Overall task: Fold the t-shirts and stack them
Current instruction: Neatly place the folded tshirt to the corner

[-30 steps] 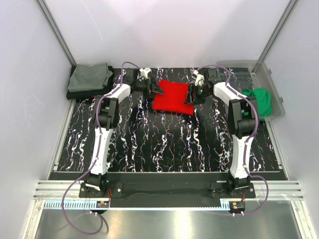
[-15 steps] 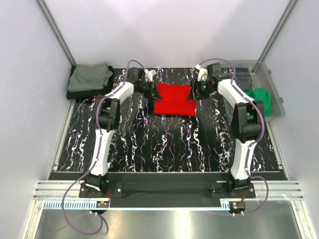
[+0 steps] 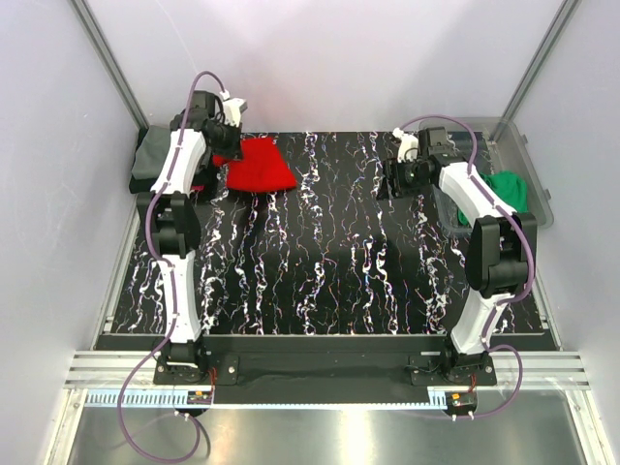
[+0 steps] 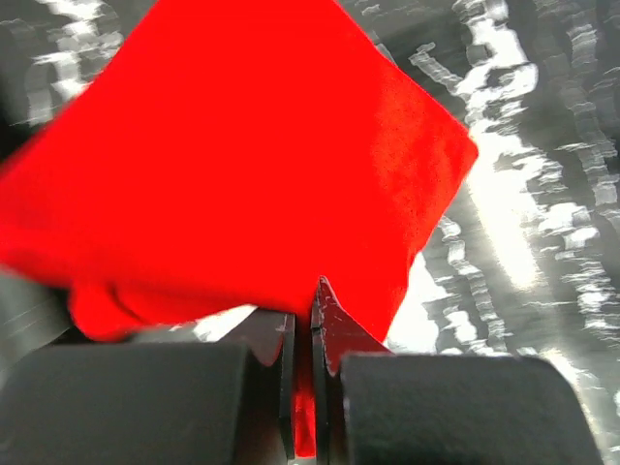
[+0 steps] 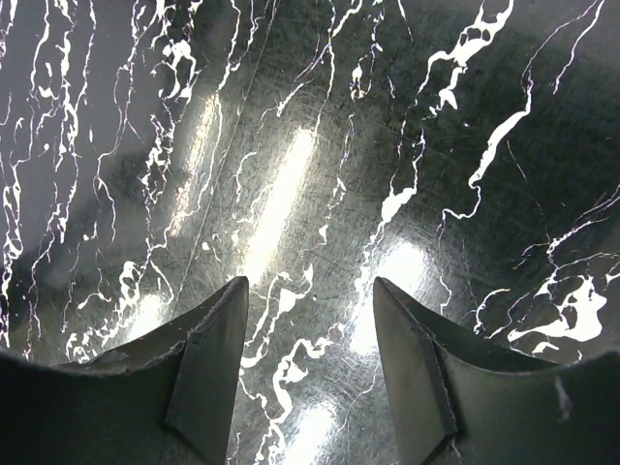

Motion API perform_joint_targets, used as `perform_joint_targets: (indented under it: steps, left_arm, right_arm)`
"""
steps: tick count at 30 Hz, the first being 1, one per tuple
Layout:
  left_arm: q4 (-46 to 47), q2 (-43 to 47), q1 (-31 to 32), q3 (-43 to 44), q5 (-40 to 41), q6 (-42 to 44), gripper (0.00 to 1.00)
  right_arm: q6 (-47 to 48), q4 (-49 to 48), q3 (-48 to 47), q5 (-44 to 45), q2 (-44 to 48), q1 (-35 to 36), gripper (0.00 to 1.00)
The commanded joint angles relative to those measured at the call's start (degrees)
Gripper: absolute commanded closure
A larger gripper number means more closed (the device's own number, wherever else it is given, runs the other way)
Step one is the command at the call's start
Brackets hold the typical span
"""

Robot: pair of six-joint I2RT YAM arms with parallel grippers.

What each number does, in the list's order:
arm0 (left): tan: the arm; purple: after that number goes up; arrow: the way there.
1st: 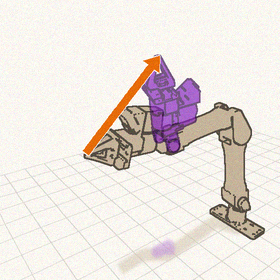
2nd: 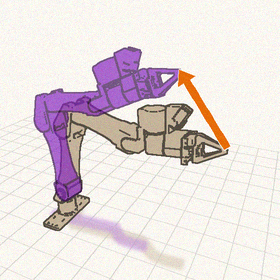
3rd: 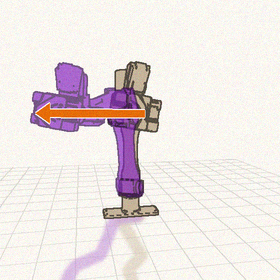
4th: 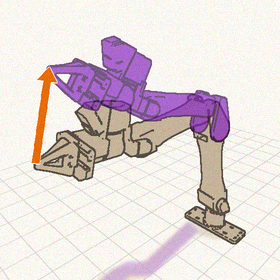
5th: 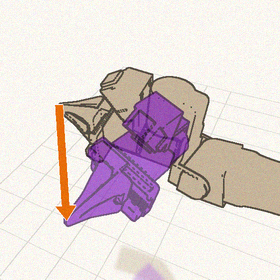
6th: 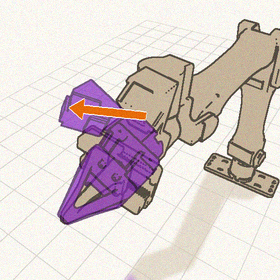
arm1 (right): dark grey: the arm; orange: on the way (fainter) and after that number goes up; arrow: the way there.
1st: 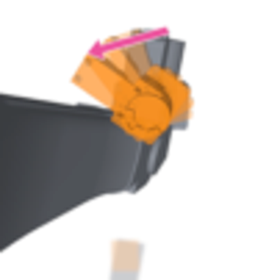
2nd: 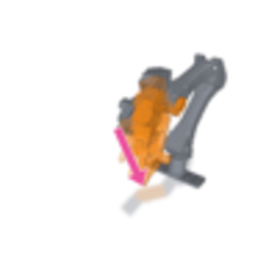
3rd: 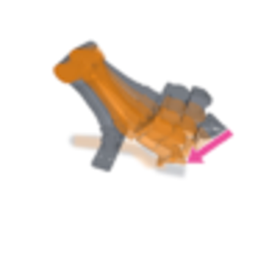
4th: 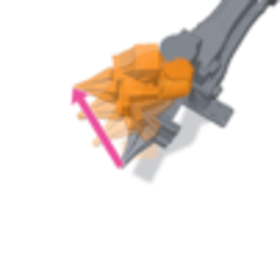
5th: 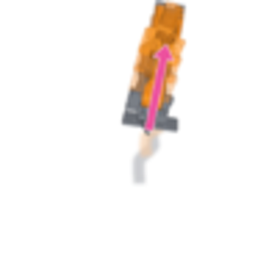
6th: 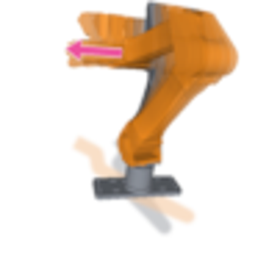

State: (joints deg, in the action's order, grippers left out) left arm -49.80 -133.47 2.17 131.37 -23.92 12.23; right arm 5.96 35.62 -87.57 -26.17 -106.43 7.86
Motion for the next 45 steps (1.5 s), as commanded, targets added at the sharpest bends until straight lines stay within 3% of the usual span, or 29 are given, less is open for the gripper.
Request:
perform_joint_targets:
  steps: [1,6,16,29,45]
  left_arm:
    - [-1.97,3.39,0.38,5.20,8.79,9.20,1.00]
    - [-1.53,3.12,0.20,10.04,13.90,14.65,1.00]
    - [5.58,3.74,-0.42,10.13,21.01,27.49,1.00]
    - [17.71,0.23,-6.65,13.56,28.31,28.91,1.00]
    - [25.37,-1.36,-6.75,15.67,36.31,28.29,1.00]
  right_arm:
    - [0.81,-1.25,-0.23,-1.07,0.53,-0.12,0.39]
    - [0.29,-1.78,1.61,-2.04,1.22,-0.12,0.39]
    - [-0.77,-2.74,4.34,-2.83,2.37,-0.12,0.39]
    - [-0.16,-3.45,6.88,-1.78,3.69,-0.12,0.39]
    - [-0.77,-3.89,5.92,-1.77,1.93,-0.12,0.38]
